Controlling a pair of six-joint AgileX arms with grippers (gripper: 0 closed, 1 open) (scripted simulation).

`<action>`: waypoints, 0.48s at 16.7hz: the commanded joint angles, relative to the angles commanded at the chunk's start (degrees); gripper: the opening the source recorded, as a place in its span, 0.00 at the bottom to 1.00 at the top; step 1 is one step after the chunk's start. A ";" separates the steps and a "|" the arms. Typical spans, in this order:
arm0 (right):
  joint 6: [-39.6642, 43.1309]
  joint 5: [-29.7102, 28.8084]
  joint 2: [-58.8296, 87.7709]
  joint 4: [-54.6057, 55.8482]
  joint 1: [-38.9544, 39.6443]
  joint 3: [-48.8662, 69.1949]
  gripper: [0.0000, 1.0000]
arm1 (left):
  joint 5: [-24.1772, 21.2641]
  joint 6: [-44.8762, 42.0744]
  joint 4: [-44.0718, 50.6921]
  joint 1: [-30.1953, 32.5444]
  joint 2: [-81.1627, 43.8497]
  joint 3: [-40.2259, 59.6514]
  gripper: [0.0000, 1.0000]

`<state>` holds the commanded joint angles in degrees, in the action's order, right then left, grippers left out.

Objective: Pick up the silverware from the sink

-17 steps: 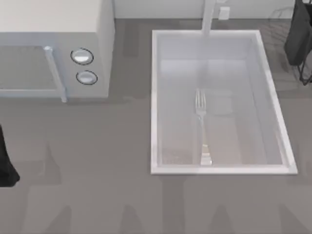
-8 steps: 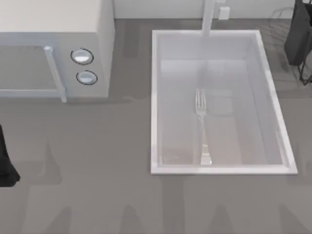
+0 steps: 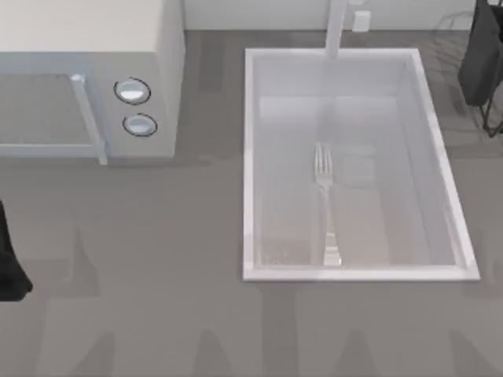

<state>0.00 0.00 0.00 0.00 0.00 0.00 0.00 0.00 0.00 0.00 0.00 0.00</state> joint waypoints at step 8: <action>-0.20 -0.02 1.53 -0.83 0.23 1.52 1.00 | 0.00 0.00 0.00 0.00 0.00 0.00 1.00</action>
<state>-0.20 -0.02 1.53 -0.83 0.23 1.52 0.00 0.00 0.00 0.00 0.00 0.00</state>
